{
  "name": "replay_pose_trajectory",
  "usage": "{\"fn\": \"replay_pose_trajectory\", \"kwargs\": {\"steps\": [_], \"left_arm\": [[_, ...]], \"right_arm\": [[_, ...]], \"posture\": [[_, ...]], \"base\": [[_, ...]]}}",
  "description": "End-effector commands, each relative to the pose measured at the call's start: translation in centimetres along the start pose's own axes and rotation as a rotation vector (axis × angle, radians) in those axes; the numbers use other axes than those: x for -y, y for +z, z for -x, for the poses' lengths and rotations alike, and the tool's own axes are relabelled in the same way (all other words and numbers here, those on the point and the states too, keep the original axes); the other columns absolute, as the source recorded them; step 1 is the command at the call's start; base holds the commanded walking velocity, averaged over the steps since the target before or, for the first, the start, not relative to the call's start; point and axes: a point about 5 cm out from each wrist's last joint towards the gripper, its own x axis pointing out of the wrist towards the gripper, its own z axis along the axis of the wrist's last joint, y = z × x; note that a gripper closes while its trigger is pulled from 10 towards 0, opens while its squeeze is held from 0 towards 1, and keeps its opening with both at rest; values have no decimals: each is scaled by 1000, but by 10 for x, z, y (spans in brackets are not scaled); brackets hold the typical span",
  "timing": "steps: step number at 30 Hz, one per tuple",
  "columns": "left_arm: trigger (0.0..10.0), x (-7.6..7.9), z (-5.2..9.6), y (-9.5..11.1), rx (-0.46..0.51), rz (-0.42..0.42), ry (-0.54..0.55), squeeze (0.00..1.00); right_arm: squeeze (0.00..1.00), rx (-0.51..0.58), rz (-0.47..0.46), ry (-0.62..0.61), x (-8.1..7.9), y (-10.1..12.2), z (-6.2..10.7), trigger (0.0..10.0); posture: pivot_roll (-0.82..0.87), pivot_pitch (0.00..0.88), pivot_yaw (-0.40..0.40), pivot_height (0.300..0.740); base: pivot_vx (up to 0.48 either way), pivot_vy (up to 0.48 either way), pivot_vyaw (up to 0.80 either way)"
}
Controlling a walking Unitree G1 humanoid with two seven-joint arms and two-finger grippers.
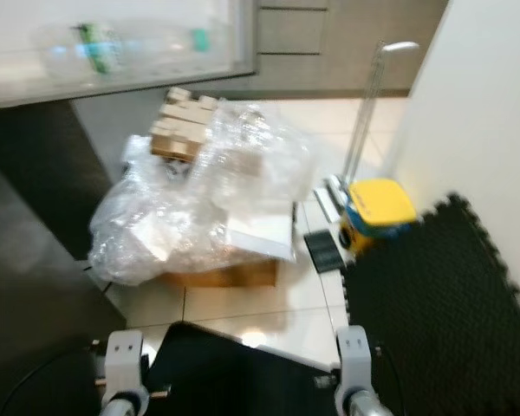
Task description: Restocking fridge
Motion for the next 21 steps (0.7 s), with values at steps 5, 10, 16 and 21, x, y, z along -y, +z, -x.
{"fn": "replay_pose_trajectory", "kwargs": {"steps": [5,10,16,21], "left_arm": [[10000,-6,3,-5,-20,-15,12,0],[10000,-6,2,-4,-16,-13,14,0],[10000,-7,3,-5,-14,-14,18,0],[10000,-7,4,-5,-18,-18,18,0]], "right_arm": [[0,-6,3,23,-8,-1,-1,10000],[0,-5,7,26,-9,0,-2,10000],[0,-6,32,51,-12,-1,-2,10000],[0,-5,-2,43,-12,-2,-2,10000]], "posture": [[-51,77,-50,740],[-48,76,-51,740],[-50,76,-50,740],[-52,76,-48,740]], "base": [[360,0,0],[357,0,0],[359,0,0],[354,0,476]]}}
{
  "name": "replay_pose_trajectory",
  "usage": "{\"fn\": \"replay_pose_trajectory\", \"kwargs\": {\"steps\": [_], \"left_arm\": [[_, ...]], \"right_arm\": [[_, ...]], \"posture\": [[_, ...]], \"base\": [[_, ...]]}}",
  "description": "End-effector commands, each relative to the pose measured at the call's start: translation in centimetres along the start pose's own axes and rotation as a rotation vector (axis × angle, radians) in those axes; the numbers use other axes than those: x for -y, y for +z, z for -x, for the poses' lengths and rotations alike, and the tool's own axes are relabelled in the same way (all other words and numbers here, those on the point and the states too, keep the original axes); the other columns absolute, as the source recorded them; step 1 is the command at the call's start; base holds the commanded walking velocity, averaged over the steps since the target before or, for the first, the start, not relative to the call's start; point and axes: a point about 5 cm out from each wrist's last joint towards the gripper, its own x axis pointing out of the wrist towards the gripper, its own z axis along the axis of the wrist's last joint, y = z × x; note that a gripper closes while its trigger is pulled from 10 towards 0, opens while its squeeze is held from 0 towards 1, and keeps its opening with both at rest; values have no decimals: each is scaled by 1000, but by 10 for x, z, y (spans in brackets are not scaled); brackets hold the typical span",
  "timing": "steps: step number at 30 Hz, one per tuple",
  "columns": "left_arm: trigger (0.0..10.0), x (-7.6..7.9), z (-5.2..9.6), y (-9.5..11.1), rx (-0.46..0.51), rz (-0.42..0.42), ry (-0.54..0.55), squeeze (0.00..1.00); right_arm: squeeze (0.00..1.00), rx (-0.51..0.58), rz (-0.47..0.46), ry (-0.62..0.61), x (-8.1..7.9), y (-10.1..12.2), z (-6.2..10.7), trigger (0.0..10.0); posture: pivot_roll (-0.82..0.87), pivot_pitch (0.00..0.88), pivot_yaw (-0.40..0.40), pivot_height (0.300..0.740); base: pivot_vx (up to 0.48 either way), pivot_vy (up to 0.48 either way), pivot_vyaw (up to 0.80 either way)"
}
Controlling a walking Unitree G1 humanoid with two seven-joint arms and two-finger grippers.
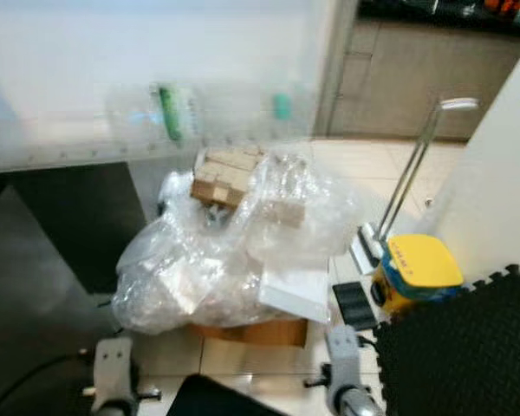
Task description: Restocking fridge
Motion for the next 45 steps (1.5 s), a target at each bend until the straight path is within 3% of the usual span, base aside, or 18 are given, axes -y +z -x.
{"fn": "replay_pose_trajectory", "kwargs": {"steps": [1,6,20,23,27,30,32,34,38,40,42,43,44,45], "left_arm": [[10000,-1,3,-5,-16,-14,-3,0],[10000,8,3,-5,-12,-46,-64,0],[10000,12,3,-1,26,-80,-84,0],[10000,14,3,1,39,-103,-117,0],[10000,16,2,3,48,-124,-143,0],[10000,18,1,4,53,-131,-163,0],[10000,22,2,7,77,-149,-210,0],[10000,24,2,8,87,-157,-227,0],[10000,39,10,21,224,-223,-406,0],[10000,40,11,21,235,-226,-420,0],[10000,47,17,29,303,-236,-505,0],[10000,49,20,32,325,-238,-535,0],[10000,49,20,32,325,-238,-535,0],[10000,53,22,37,354,-245,-572,0]], "right_arm": [[0,-1,-37,-38,10,-1,3,10000],[0,-10,-3,-57,14,-2,4,10000],[0,54,-4,-34,24,8,5,10000],[0,130,57,137,15,29,1,10000],[0,196,52,268,9,50,-2,10000],[0,234,39,467,0,69,-1,10000],[0,232,139,680,-7,87,7,10000],[0,224,169,748,-10,92,10,10000],[0,308,320,1078,-15,159,63,10000],[0,324,323,1101,-16,164,67,10000],[0,454,285,1235,-27,201,94,10000],[0,496,277,1289,-32,213,105,10000],[0,496,277,1289,-32,213,105,10000],[0,569,278,1361,-39,231,122,10000]], "posture": [[-52,76,-48,740],[-56,75,-47,740],[-59,79,-44,740],[-63,80,-38,740],[-73,83,-29,740],[-79,81,-25,740],[-90,82,-20,740],[-90,82,-20,740],[-98,77,-18,740],[-98,77,-18,740],[-97,79,-21,740],[-96,80,-22,740],[-96,80,-22,740],[-96,81,-23,740]], "base": [[277,0,0],[111,0,0],[0,0,0],[0,0,0],[0,0,0],[0,0,0],[0,0,0],[0,0,0],[0,0,0],[0,0,0],[0,0,0],[0,0,0],[0,0,0],[0,0,0]]}}
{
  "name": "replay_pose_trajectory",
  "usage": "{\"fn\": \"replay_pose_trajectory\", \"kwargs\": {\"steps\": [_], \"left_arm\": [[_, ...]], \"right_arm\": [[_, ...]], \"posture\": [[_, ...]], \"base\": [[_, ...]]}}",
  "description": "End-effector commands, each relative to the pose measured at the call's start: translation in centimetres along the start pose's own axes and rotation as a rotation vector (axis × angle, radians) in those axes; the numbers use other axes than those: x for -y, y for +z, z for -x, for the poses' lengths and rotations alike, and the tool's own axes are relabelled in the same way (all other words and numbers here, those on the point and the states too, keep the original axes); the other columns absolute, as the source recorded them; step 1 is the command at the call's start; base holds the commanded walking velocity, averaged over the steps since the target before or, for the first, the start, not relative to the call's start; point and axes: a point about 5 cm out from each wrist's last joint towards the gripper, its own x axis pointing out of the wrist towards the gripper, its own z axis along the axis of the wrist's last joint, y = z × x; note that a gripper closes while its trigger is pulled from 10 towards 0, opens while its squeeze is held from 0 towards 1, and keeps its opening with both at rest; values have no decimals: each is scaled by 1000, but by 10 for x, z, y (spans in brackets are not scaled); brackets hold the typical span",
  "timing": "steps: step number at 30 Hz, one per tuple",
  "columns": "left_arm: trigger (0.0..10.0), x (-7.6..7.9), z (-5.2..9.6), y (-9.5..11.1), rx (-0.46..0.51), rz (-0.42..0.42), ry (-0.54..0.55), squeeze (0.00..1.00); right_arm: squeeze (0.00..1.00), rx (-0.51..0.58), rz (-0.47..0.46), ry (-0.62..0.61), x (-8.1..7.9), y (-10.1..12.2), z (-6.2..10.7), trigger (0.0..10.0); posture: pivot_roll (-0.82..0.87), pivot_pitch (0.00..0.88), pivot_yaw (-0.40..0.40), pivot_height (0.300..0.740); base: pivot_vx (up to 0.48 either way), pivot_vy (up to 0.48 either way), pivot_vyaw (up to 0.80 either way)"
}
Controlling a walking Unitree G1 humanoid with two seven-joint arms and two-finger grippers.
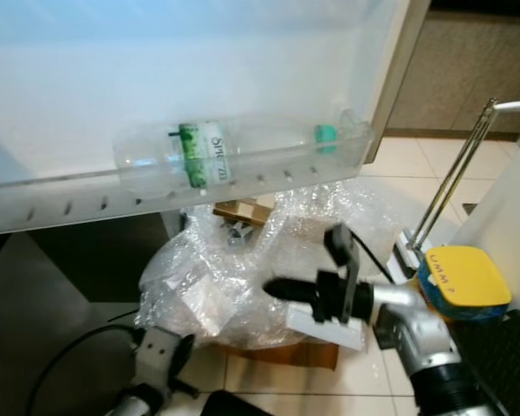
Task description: Restocking fridge
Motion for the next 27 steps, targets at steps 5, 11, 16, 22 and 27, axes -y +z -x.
{"fn": "replay_pose_trajectory", "kwargs": {"steps": [5,11,16,22,27], "left_arm": [[10000,8,-4,21,96,-60,-111,0],[10000,14,-8,32,139,-85,-169,0],[10000,15,-7,33,133,-86,-188,0],[10000,15,-7,34,123,-81,-186,0],[10000,16,-7,34,118,-85,-196,0]], "right_arm": [[0,229,165,176,-24,80,-19,4627],[0,280,321,182,-39,128,-26,118],[0,234,312,240,-50,131,-26,3137],[0,239,298,239,-56,133,-26,10000],[0,275,359,95,-45,142,-28,10000]], "posture": [[-93,85,-28,740],[-102,84,-23,740],[-107,82,-23,740],[-108,79,-24,740],[-108,78,-23,740]], "base": [[0,0,0],[0,0,0],[0,0,0],[0,0,0],[0,0,0]]}}
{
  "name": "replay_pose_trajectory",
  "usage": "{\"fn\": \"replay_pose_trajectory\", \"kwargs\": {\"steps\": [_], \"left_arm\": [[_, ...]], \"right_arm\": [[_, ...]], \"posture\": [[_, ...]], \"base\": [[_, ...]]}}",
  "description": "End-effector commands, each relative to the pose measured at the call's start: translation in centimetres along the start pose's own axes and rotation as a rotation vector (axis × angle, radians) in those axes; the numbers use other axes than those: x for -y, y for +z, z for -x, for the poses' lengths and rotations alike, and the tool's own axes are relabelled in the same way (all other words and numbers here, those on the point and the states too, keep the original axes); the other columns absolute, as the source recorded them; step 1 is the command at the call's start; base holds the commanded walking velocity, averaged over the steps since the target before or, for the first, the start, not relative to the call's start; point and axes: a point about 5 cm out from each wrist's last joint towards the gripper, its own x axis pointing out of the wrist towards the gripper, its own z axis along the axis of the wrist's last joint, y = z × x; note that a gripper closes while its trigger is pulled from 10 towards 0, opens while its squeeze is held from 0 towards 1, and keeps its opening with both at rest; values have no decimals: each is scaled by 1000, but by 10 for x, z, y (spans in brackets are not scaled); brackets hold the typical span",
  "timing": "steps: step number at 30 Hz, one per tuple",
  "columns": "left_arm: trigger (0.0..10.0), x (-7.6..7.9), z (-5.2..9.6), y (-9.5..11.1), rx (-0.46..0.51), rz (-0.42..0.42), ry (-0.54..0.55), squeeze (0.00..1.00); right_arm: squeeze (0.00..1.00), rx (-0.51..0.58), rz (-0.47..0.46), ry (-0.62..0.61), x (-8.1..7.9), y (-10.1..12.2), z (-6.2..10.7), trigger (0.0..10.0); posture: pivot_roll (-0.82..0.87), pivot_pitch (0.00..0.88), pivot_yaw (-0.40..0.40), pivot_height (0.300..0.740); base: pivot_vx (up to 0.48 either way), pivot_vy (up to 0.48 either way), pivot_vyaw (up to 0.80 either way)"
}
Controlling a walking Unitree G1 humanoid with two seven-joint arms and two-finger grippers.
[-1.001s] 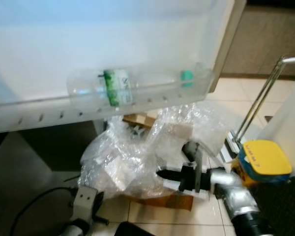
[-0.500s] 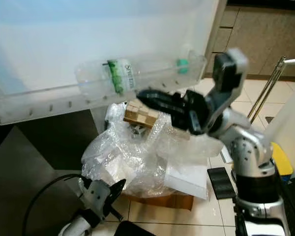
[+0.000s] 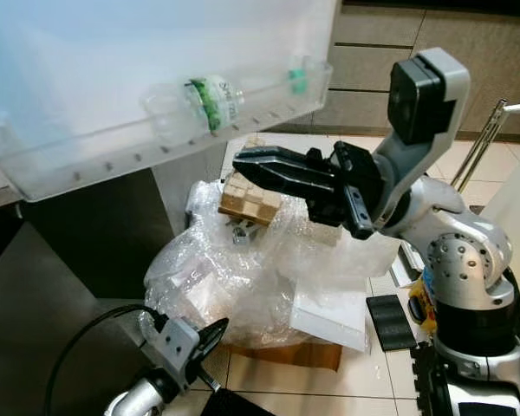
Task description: Restocking fridge
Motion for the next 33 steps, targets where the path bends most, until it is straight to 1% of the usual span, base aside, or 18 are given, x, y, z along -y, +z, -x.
{"fn": "replay_pose_trajectory", "kwargs": {"steps": [1,3,4,5,6,7,9,10,11,12,17,19,22,27,29,30,31,33], "left_arm": [[10000,-2,4,-2,-23,-11,-13,0],[10000,-2,3,-2,-25,-13,-16,0],[10000,-2,3,-2,-25,-13,-16,0],[10000,-3,3,-2,-29,-15,-18,0],[10000,-3,3,-3,-36,-20,-19,0],[10000,-3,3,-3,-36,-20,-19,0],[10000,-4,3,-3,-44,-23,-12,0],[10000,-4,3,-3,-44,-23,-12,0],[10000,-7,5,-5,-59,-26,11,0],[10000,-9,6,-6,-67,-27,24,0],[10000,-13,9,-11,-94,-23,55,0],[10000,-18,11,-19,-144,-14,110,0],[10000,-20,11,-23,-165,-18,146,0],[10000,-30,3,-20,-156,19,258,0],[10000,-32,-4,-15,-140,14,264,0],[10000,-32,-4,-15,-140,14,264,0],[10000,-33,-12,-11,-125,-2,251,0],[10000,-32,-14,-9,-119,-14,241,0]], "right_arm": [[0,5,57,-59,5,5,0,10000],[0,-15,114,-152,15,5,0,10000],[0,-15,114,-152,15,5,0,10000],[0,-21,154,-257,27,3,1,10000],[0,-35,235,-427,43,-2,4,10000],[0,-35,235,-427,43,-2,4,10000],[0,-44,258,-526,51,-8,8,10000],[0,-44,258,-526,51,-8,8,10000],[0,-48,277,-639,59,-13,14,10000],[0,-52,287,-685,63,-15,17,10000],[0,-53,304,-763,68,-20,22,10000],[0,-6,303,-863,77,-29,28,10000],[0,34,295,-902,80,-34,29,10000],[0,46,236,-951,88,-59,32,10000],[0,39,198,-977,95,-74,32,10000],[0,39,198,-977,95,-74,32,10000],[0,47,161,-981,103,-82,28,10000],[0,48,152,-983,107,-85,25,10000]], "posture": [[-108,78,-23,740],[-111,79,-20,740],[-111,79,-20,740],[-112,78,-18,740],[-110,77,-17,740],[-110,77,-17,740],[-108,76,-17,740],[-108,76,-17,740],[-105,77,-17,740],[-105,77,-17,740],[-109,78,-14,740],[-112,77,-9,740],[-110,74,-9,740],[-111,68,-12,740],[-108,72,-14,740],[-108,72,-14,740],[-105,81,-14,740],[-105,81,-14,740]], "base": [[0,0,0],[0,0,0],[0,0,0],[0,0,0],[0,0,0],[0,0,0],[0,0,0],[0,0,0],[0,0,0],[0,0,0],[0,0,0],[0,0,0],[0,0,0],[0,0,0],[0,0,0],[0,0,0],[0,0,0],[0,0,0]]}}
